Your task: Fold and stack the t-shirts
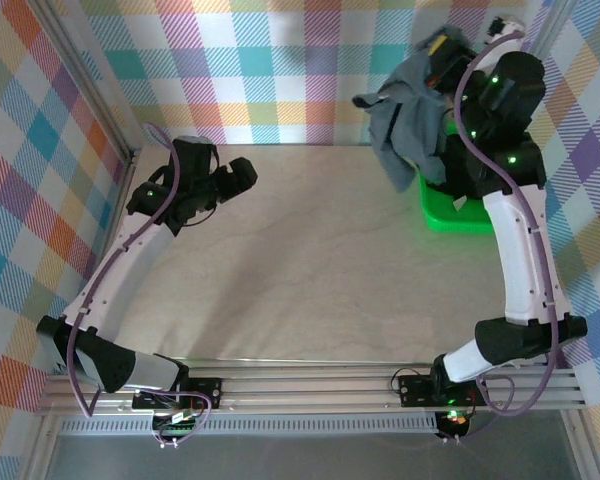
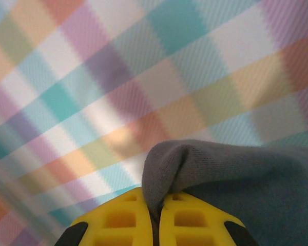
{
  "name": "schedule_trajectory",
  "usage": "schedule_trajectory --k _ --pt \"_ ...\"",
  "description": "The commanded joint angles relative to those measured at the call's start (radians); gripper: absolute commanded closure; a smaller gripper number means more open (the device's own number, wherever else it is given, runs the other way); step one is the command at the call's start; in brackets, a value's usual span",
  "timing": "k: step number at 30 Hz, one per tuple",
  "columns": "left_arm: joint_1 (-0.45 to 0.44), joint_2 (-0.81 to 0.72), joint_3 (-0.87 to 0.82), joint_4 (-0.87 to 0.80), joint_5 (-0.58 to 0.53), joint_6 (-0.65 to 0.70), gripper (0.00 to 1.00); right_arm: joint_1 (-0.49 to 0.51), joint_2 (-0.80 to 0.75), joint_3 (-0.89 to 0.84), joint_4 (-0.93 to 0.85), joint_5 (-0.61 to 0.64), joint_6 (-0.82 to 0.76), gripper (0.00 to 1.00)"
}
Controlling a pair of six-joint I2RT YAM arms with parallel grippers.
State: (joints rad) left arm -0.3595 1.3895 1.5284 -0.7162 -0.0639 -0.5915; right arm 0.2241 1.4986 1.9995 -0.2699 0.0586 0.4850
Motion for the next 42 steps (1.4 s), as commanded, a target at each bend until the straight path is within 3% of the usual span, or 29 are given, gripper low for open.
schedule_trajectory --k 1,4,7,10,11,12,15,19,23,27,33,37,42 --pt "-0.003 -0.014 0.075 -0.111 -0.172 -0.012 0.09 0.112 -0.029 0.003 0.009 -0.038 -0.029 1.00" --pt "-0.002 -0.029 0.089 -0.126 -0.196 0.007 0.09 0.285 -0.053 -0.108 0.009 0.024 -0.025 1.00" --pt "0.002 -0.046 0.081 -0.134 -0.203 0.003 0.08 0.416 -0.075 -0.299 0.027 0.085 0.133 1.00" --pt "0.005 -0.052 0.059 -0.162 -0.186 -0.022 0.08 0.561 -0.037 -0.431 0.030 0.063 0.241 1.00" --pt "0.007 -0.051 0.046 -0.172 -0.173 -0.036 0.08 0.582 -0.021 -0.462 0.034 0.036 0.283 0.97" --pt "0.008 -0.051 0.029 -0.186 -0.158 -0.058 0.08 0.589 -0.006 -0.498 0.049 -0.034 0.328 0.87" --pt "0.016 -0.055 -0.036 -0.222 -0.101 -0.130 0.08 0.585 -0.019 -0.570 0.018 -0.086 0.341 0.60" --pt "0.016 -0.086 -0.156 -0.210 -0.022 -0.204 0.08 0.560 -0.130 -0.676 -0.044 0.057 0.220 0.37" --pt "0.017 -0.087 -0.264 -0.183 0.077 -0.274 0.08 0.412 -0.188 -0.775 -0.114 0.053 0.211 0.36" --pt "0.017 -0.048 -0.330 -0.248 0.118 -0.340 0.10 0.310 -0.122 -0.786 -0.227 0.026 0.186 0.36" --pt "0.069 -0.042 -0.461 -0.210 0.120 -0.356 0.13 0.298 0.066 -0.755 -0.301 -0.051 0.150 0.36" --pt "0.140 0.012 -0.511 -0.082 0.162 -0.326 0.25 0.296 0.209 -0.692 -0.294 -0.128 0.155 0.37" --pt "0.183 0.124 -0.539 0.109 0.218 -0.292 0.33 0.296 0.407 -0.540 -0.250 -0.182 0.159 0.38"
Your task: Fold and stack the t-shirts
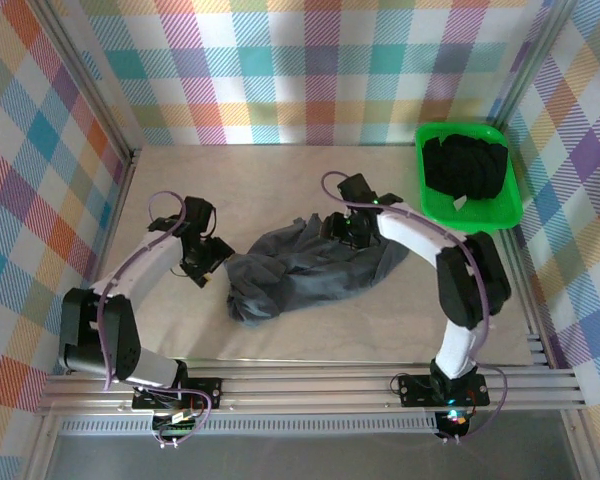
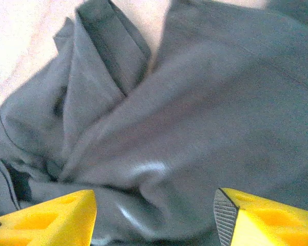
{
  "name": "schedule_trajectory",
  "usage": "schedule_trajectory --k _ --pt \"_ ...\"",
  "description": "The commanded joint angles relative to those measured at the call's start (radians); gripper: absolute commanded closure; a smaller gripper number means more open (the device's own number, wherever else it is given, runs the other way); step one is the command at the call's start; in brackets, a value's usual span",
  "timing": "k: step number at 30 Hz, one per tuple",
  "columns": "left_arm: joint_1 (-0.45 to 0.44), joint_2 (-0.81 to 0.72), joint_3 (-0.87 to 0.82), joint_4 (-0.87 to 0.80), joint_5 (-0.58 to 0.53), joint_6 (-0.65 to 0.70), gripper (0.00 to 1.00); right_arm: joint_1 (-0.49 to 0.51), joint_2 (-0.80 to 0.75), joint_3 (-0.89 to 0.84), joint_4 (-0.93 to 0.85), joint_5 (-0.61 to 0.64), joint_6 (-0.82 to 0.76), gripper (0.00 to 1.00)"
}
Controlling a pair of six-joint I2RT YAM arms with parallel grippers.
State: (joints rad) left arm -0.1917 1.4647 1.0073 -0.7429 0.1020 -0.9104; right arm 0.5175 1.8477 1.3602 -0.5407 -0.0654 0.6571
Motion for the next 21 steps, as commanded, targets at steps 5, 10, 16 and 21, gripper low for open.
schedule_trajectory --k 5,10,16,21 --pt "0.017 0.158 -0.010 0.226 0.062 0.045 0.46 0.004 0.239 0.270 -0.018 -0.067 -0.015 0.43" --pt "0.016 0.235 0.015 0.278 0.068 0.067 0.64 0.003 0.348 0.387 -0.058 -0.060 -0.016 0.57" --pt "0.020 0.216 0.112 0.208 -0.013 0.106 1.00 0.001 0.335 0.439 -0.065 -0.003 -0.017 1.00" --pt "0.058 0.177 0.322 0.131 -0.056 0.174 1.00 -0.029 0.246 0.523 -0.021 0.055 -0.038 1.00"
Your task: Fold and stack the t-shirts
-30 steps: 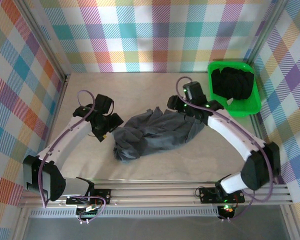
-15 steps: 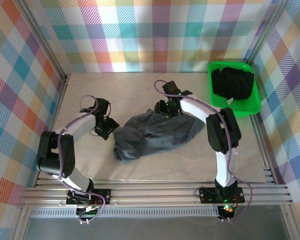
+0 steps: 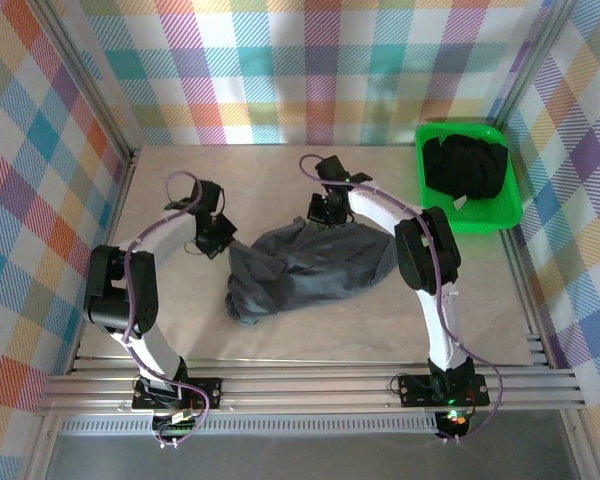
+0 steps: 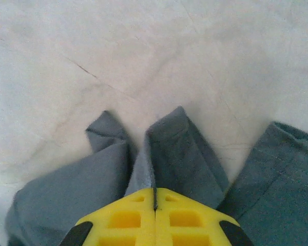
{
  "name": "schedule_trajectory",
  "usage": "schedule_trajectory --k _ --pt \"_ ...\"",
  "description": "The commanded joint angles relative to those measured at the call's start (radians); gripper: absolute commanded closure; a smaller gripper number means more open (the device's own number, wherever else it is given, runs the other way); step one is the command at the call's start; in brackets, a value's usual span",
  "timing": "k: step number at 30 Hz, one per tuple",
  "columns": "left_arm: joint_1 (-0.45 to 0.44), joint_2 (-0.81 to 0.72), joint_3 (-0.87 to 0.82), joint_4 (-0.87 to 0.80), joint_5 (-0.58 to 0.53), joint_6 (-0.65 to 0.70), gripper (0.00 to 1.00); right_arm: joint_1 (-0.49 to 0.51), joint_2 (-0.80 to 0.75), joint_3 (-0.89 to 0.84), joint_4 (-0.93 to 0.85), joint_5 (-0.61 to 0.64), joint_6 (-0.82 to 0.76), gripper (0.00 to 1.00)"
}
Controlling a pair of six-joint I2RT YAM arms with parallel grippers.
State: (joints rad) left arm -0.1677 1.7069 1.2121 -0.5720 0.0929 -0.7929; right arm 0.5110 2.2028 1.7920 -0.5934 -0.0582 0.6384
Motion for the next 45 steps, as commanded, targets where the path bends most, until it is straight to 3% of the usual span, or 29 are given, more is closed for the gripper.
schedule_trajectory --k 1,12,18,22,27,30,35,38,42,45 --pt "0.044 -0.057 0.179 -0.055 -0.044 0.071 1.00 -0.036 -0.115 0.138 0.025 0.054 -0.027 1.00" --pt "0.133 0.012 0.746 -0.057 0.024 0.091 1.00 -0.209 -0.030 0.798 -0.059 -0.024 -0.007 1.00" --pt "0.149 -0.025 0.911 -0.048 0.037 0.137 1.00 -0.276 -0.112 0.859 -0.037 -0.027 0.037 1.00" --pt "0.146 -0.129 0.754 -0.054 0.059 0.165 1.00 -0.275 -0.272 0.640 -0.070 -0.029 0.035 1.00" --pt "0.146 -0.357 0.286 -0.054 -0.037 0.155 0.98 -0.252 -0.586 -0.031 0.095 0.017 0.079 1.00" --pt "0.154 -0.401 0.072 -0.045 -0.054 0.163 0.93 -0.254 -0.614 -0.224 0.129 0.008 0.071 1.00" --pt "0.170 -0.288 0.010 -0.189 -0.116 0.183 0.82 -0.277 -0.390 -0.137 0.031 -0.110 0.020 1.00" --pt "0.171 -0.283 0.007 -0.251 -0.184 0.190 0.87 -0.281 -0.295 -0.053 -0.017 -0.115 0.010 1.00" --pt "0.171 -0.395 -0.059 -0.174 -0.125 0.187 0.96 -0.281 -0.321 -0.046 0.040 -0.096 0.026 1.00" --pt "0.168 -0.421 -0.082 -0.161 -0.069 0.144 0.92 -0.279 -0.390 -0.080 0.099 -0.104 0.029 1.00"
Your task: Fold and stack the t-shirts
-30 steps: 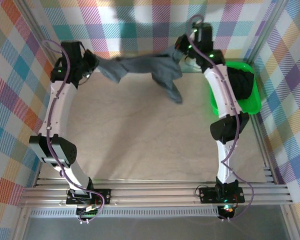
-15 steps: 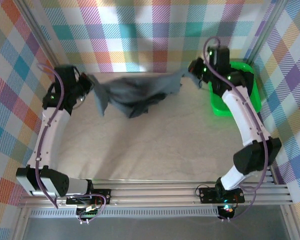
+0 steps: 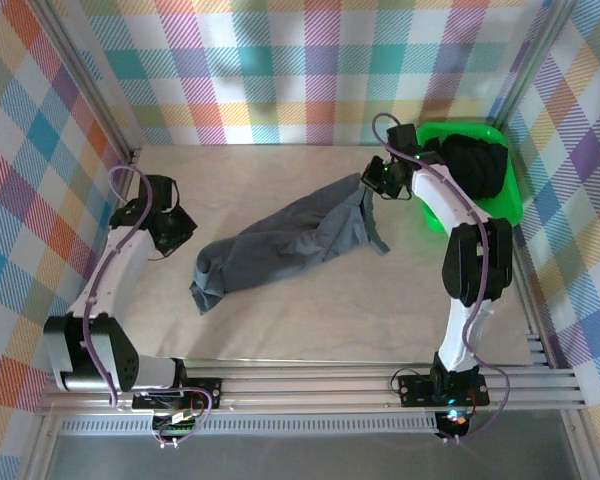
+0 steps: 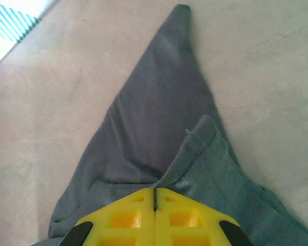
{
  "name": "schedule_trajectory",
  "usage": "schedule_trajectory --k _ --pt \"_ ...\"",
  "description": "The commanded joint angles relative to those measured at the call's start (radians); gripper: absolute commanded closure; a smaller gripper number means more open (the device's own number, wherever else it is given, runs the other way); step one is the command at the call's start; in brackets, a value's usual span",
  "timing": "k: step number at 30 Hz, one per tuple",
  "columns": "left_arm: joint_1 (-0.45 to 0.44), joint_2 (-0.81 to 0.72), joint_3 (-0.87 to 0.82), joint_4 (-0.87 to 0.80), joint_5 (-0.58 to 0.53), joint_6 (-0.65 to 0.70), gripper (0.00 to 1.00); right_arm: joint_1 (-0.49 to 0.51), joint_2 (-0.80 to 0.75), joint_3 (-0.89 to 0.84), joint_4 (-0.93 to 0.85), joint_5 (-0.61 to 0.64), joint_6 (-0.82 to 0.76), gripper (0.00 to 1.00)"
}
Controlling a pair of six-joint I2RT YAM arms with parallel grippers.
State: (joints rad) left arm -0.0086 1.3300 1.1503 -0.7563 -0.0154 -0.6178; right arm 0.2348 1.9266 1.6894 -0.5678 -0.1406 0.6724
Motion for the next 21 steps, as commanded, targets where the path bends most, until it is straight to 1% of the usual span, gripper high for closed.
schedule_trajectory --k 1,3,4,6,8,11,12,13,16,17,18,19,21 --pt "0.009 -0.041 -0.031 0.039 0.066 -0.037 0.84 -0.003 -0.135 0.011 0.084 -0.027 -0.004 1.00" --pt "-0.002 -0.009 -0.031 0.060 0.107 -0.046 0.64 -0.003 -0.166 0.000 0.058 -0.028 0.001 1.00" --pt "-0.017 0.029 -0.010 0.054 0.125 -0.042 0.56 0.000 -0.186 -0.007 0.030 -0.016 0.004 1.00" --pt "-0.062 0.131 0.067 -0.008 0.127 -0.012 0.52 0.007 -0.245 -0.047 -0.023 0.048 0.019 1.00" --pt "-0.131 0.226 0.147 -0.067 0.080 0.037 0.52 0.013 -0.330 -0.142 -0.048 0.105 0.050 1.00" --pt "-0.237 0.304 0.185 -0.055 0.020 0.078 0.49 0.020 -0.485 -0.331 -0.100 0.169 0.090 1.00" --pt "-0.266 0.327 0.198 -0.066 -0.021 0.087 0.47 0.021 -0.534 -0.396 -0.132 0.185 0.094 1.00" --pt "-0.290 0.350 0.213 -0.079 -0.059 0.096 0.46 0.020 -0.579 -0.459 -0.178 0.215 0.094 1.00" --pt "-0.321 0.402 0.233 -0.069 -0.075 0.131 0.43 0.009 -0.701 -0.632 -0.262 0.295 0.075 1.00" --pt "-0.332 0.417 0.242 -0.065 -0.077 0.156 0.42 0.002 -0.729 -0.675 -0.272 0.300 0.067 0.96" --pt "-0.349 0.439 0.256 -0.065 -0.090 0.186 0.40 -0.006 -0.746 -0.712 -0.282 0.297 0.059 0.83" --pt "-0.366 0.463 0.274 -0.072 -0.108 0.217 0.39 -0.015 -0.746 -0.727 -0.307 0.288 0.058 0.73" --pt "-0.401 0.506 0.309 -0.086 -0.153 0.271 0.35 -0.019 -0.727 -0.712 -0.352 0.290 0.052 0.60"
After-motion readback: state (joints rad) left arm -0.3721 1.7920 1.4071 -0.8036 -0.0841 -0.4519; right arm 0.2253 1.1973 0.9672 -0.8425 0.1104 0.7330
